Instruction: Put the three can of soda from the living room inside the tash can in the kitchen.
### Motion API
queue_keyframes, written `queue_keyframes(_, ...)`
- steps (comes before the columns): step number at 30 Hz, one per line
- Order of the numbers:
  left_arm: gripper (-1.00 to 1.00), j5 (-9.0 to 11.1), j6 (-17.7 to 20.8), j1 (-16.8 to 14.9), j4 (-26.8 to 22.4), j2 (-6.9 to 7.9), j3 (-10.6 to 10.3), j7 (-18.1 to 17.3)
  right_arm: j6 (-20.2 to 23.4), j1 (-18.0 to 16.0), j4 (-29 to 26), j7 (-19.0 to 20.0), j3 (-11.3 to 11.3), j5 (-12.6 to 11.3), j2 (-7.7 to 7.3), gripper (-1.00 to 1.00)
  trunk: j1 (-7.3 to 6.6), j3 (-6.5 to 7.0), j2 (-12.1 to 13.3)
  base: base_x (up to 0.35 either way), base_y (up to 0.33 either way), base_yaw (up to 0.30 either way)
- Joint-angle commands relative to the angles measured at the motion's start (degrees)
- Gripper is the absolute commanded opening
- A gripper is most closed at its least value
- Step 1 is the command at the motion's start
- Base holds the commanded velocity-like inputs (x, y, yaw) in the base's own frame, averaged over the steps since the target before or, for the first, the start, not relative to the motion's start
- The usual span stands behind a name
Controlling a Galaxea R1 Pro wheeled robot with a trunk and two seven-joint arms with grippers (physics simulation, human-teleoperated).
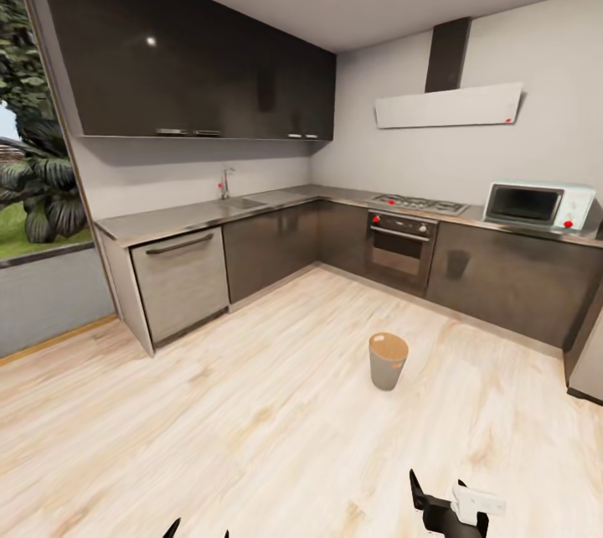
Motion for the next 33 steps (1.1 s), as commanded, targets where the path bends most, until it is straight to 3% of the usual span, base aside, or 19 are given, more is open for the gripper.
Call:
queue_keyframes(1, 1.00, -0.01, 0.00, 0.01, -0.02, 0.00, 0.00, 0.00, 0.00, 0.00, 0.02, 0.00, 0.00, 0.00, 0.00, 1.00, 0.00, 0.00, 0.00, 0.301, -0.092, 0.000)
queue_keyframes(10, 1.00, -0.03, 0.00, 0.00, -0.02, -0.01, 0.00, 0.00, 0.01, 0.00, 0.28, -0.08, 0.22, -0.06, 0.12, 1.00, 0.00, 0.00, 0.00, 0.301, -0.092, -0.045)
queue_keyframes(26, 1.00, -0.03, 0.00, 0.02, 0.01, -0.01, 0.00, 0.00, 0.01, 0.00, 1.75, -0.40, 0.27, -0.62, 0.19, 1.00, 0.00, 0.00, 0.00, 0.301, -0.092, -0.218)
queue_keyframes(33, 1.00, -0.03, 0.00, 0.04, 0.13, -0.01, 0.00, 0.00, -0.09, 0.00, 1.84, -0.09, 0.36, -0.01, 0.11, 1.00, 0.00, 0.00, 0.00, 0.306, -0.061, -0.076)
